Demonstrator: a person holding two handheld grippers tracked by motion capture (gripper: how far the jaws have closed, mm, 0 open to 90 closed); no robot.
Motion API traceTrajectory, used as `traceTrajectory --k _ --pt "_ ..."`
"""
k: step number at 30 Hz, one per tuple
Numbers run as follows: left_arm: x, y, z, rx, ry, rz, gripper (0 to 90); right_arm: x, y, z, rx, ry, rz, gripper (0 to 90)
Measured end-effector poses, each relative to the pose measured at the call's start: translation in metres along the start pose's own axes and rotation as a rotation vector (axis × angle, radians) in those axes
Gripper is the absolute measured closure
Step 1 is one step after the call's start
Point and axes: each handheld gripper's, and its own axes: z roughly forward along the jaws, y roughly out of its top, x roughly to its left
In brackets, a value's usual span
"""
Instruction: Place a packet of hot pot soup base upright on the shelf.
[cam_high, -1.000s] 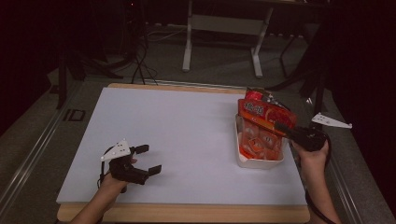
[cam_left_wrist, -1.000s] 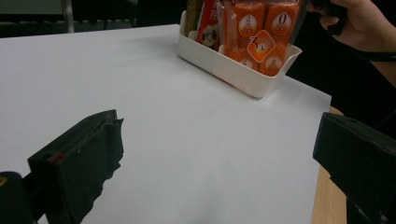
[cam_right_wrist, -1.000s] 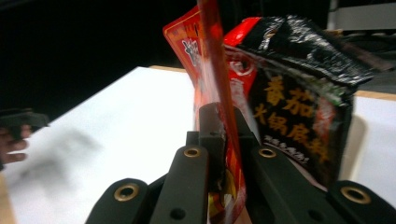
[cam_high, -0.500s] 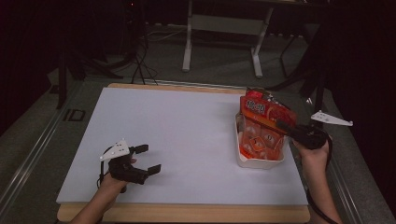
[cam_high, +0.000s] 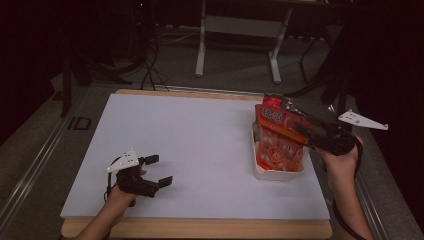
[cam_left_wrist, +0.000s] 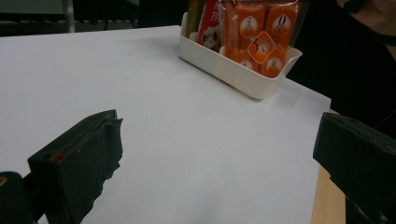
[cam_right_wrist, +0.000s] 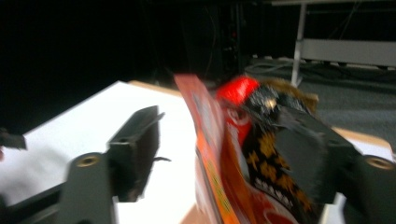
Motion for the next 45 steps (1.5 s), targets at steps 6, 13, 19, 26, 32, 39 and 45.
traceTrajectory --k 6,13,19,26,32,39,45 --pt "-0.001 0.0 0.0 0.0 -0.001 0.006 1.0 0.012 0.018 -0.004 -0.043 0.028 -0.018 17.6" --pt "-0.001 0.001 -0.001 -0.006 -0.002 0.009 1.0 0.039 0.037 -0.008 -0.071 0.095 -0.072 13.5" --pt "-0.002 0.0 -0.001 -0.001 -0.004 0.013 1.0 0.061 0.033 -0.001 -0.059 0.179 -0.099 12.7" --pt "-0.002 0.0 -0.002 -0.006 -0.006 0.015 1.0 0.078 0.018 0.014 -0.015 0.252 -0.136 12.7" --pt "-0.003 0.0 -0.002 -0.005 -0.009 0.018 1.0 0.084 0.008 0.022 -0.006 0.262 -0.148 12.7" --pt "-0.003 0.0 -0.001 0.001 -0.011 0.023 1.0 0.096 -0.015 0.039 0.051 0.312 -0.154 12.7" --pt "-0.004 -0.001 -0.001 0.002 -0.012 0.024 1.0 0.105 -0.036 0.053 0.101 0.333 -0.163 13.0"
